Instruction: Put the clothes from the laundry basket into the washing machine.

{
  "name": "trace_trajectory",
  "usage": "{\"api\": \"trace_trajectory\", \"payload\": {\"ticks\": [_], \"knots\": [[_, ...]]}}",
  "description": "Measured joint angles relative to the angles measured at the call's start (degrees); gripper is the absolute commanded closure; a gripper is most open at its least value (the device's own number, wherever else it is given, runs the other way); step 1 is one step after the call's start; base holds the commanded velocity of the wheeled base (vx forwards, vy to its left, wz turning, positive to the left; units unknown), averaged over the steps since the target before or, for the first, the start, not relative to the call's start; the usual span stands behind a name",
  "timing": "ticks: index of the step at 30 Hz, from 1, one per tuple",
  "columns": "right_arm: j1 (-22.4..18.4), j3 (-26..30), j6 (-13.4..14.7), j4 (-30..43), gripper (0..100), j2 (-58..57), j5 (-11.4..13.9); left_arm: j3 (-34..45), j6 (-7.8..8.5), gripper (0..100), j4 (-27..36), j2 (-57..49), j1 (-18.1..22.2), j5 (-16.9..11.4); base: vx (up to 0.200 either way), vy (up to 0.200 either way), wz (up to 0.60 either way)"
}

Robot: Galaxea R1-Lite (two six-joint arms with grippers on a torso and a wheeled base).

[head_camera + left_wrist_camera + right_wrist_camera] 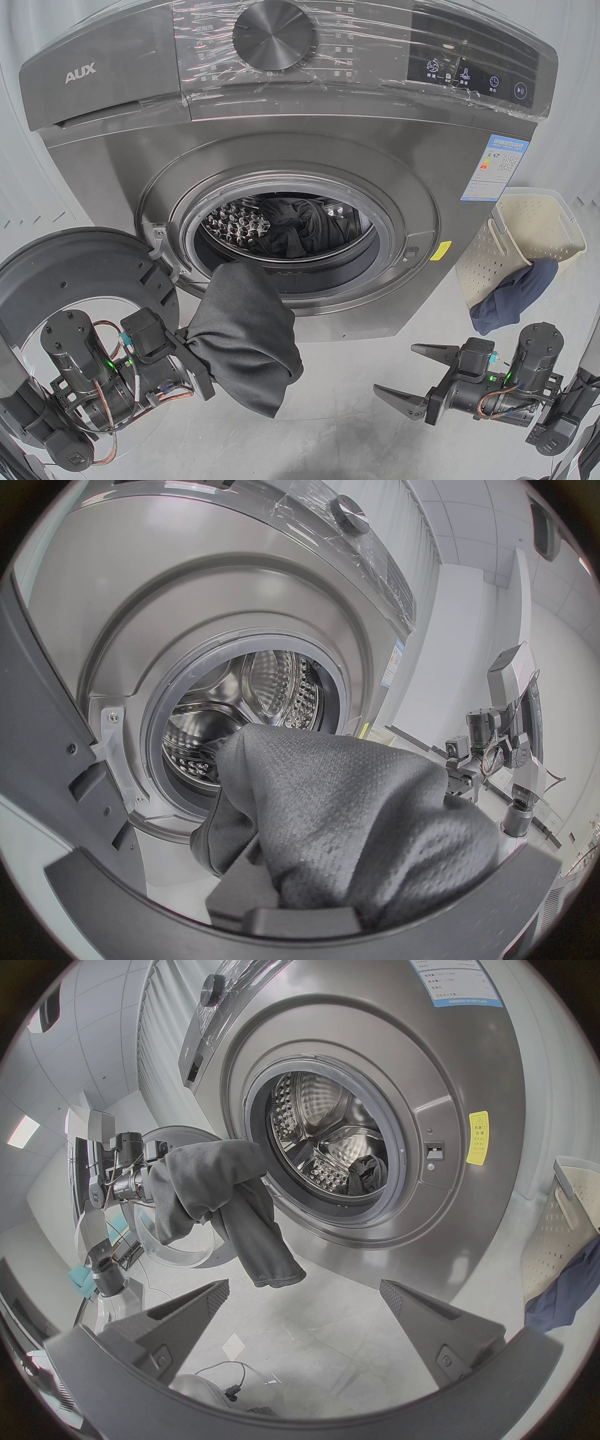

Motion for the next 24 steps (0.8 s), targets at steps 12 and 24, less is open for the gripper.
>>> {"api": "trace_trajectory", "payload": {"ticks": [12,24], "knots": [[0.5,0.1,0.1,0.0,0,0.0,0.0,0.0,-0.24,100,0.0,0.2,0.0,0.0,0.05,0.0,0.0],[1.0,0.2,0.1,0.0,0,0.0,-0.1,0.1,-0.68,100,0.0,0.5,-0.1,0.0,0.0,0.0,0.0]]}}
